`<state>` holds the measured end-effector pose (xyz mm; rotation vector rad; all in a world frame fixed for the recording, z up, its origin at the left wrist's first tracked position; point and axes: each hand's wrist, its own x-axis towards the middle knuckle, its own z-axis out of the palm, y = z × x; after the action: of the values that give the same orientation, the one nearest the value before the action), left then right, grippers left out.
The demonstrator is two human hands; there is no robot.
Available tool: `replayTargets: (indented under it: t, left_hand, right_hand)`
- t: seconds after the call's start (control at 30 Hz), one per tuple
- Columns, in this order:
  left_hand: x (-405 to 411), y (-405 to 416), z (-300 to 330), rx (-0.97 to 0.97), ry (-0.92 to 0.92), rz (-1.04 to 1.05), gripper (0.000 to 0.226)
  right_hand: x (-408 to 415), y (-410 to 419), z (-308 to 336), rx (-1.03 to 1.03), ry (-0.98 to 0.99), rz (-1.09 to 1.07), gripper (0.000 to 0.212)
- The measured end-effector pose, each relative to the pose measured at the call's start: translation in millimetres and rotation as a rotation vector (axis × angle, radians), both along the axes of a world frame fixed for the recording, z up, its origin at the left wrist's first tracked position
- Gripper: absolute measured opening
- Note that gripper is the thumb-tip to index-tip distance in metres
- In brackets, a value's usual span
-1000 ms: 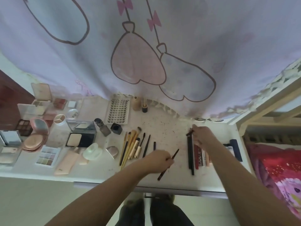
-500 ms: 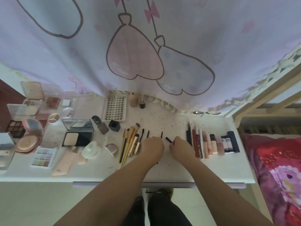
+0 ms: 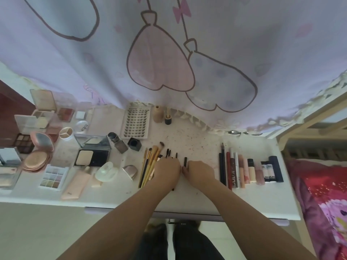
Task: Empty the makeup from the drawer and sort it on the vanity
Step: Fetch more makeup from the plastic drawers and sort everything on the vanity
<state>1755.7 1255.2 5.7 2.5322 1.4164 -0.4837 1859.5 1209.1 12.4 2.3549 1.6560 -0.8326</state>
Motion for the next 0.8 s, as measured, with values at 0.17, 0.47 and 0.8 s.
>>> replayTargets:
  t: [0.17,0.47,0.8]
  left_hand:
    - [32.3,-9.6,8.3,0.052,-0.202,-0.068,0.023]
    - [113.8,-49.0,-7.0,-0.157,-0.269,0.008,0.027]
    - [93.6,-41.5,1.3,-0.069,-0.351,0.003,0.028]
  right_hand:
    - [60.3,-5.2,14.8,0.122,-0.032,-0.131,0.029]
    - [119.9,-17.9,15.4,0.068,0.052,-0.239,0.025]
    - [112.8,1.5,11.7,0.049,0.218,-0.291,0.040]
